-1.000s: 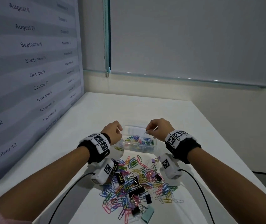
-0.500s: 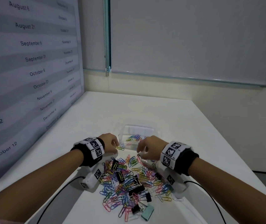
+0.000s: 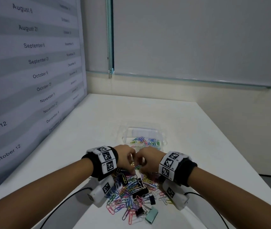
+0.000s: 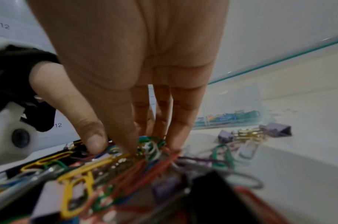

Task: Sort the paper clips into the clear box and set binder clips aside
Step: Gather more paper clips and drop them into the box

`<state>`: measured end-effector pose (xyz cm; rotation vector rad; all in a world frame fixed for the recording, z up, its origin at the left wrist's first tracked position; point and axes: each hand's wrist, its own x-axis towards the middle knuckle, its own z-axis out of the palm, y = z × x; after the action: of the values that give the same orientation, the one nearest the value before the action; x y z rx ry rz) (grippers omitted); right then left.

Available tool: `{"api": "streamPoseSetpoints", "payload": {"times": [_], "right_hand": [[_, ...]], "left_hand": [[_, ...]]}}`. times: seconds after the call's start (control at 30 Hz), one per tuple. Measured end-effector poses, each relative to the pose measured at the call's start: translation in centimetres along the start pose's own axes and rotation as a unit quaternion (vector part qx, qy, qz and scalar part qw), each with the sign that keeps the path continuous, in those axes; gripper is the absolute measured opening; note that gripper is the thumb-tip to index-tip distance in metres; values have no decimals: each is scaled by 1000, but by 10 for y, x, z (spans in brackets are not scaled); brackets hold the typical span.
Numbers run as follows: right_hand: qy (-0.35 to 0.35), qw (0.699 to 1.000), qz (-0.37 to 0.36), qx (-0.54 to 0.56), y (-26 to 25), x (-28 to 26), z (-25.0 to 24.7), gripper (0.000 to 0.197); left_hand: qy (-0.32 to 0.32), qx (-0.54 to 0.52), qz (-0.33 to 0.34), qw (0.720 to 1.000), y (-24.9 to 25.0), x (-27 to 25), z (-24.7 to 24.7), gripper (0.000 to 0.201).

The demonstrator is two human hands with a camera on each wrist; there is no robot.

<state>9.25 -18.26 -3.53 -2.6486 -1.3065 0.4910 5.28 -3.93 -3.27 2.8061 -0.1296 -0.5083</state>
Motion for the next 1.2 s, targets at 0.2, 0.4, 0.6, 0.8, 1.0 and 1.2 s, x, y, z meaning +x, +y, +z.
{"api": "streamPoseSetpoints", "payload": {"times": [0.2, 0.4, 0.6, 0.8, 1.0, 1.2], "right_hand": [[32, 999, 8, 29, 9, -11, -9, 16], [53, 995, 40, 73, 18, -13, -24, 15], [87, 987, 60, 123, 28, -7, -33, 12], [168, 974, 79, 133, 34, -2, -50, 8], [222, 953, 121, 169, 41, 3, -49, 8], [141, 977, 93, 128, 33, -4, -39, 11]], "left_hand": [[0, -5, 7, 1000, 2, 5, 4, 34], [42, -20, -2, 999, -4, 7, 2, 27], [81, -103, 3, 991, -14, 10, -3, 16], [135, -318, -11, 938, -15, 13, -17, 20], [197, -371, -14, 907, -9, 24, -38, 19], [184, -381, -25, 906, -3, 34, -42, 17]]}}
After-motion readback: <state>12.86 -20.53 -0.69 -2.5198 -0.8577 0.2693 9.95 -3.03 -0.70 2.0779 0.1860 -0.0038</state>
